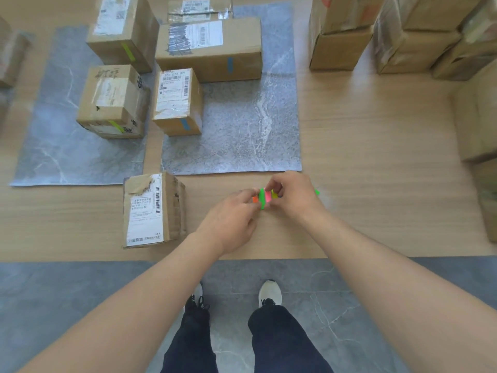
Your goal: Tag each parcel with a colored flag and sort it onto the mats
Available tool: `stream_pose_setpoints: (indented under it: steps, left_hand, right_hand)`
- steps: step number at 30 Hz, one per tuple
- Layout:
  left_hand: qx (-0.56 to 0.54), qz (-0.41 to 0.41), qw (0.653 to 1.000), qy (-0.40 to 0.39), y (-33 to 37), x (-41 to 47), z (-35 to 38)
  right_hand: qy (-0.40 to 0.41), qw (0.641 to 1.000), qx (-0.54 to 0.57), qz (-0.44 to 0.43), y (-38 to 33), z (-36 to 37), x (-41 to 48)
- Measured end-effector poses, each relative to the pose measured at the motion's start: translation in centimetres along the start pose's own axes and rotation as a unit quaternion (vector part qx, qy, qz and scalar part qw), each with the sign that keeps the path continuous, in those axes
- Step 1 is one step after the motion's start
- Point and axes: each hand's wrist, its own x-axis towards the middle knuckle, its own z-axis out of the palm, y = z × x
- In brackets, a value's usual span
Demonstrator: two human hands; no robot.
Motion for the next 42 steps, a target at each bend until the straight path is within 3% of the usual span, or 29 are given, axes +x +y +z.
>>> stream_pose_setpoints:
  steps: [6, 16, 22, 28, 34, 42]
  left_hand:
    - [-0.012, 0.018, 1.000, 0.016, -0.4, -0.2, 0.3]
    - [-0.021, 0.019, 1.000, 0.004, -0.9, -0.1, 0.1]
    - [-0.010, 0.012, 1.000, -0.008, -1.0, 0.0, 0.1]
    - [-0.011, 0.000, 1.000, -0.021, -0.7, 0.0, 0.2]
    - [-0.050, -0.020, 0.999, -0.006, -0.4, 0.4, -0.4]
    - [-0.008, 0.003, 1.000, -0.028, -0.5, 0.2, -0.7]
  right_hand:
    - [-0.013, 0.999, -0.026, -0.019, 0.1, -0.4, 0.6]
    - [0.008, 0.977, -0.106, -0.187, 1.3, -0.1, -0.4]
    - [0.005, 0.989, -0.073, -0.127, 1.2, -0.5, -0.4]
    - [0.073, 0.997, 0.028, -0.024, 1.3, -0.6, -0.7]
    - [0.030, 0.997, -0.021, -0.067, 1.0, -0.5, -0.8]
    - [-0.058, 0.991, -0.104, -0.064, 0.6, -0.3, -0.7]
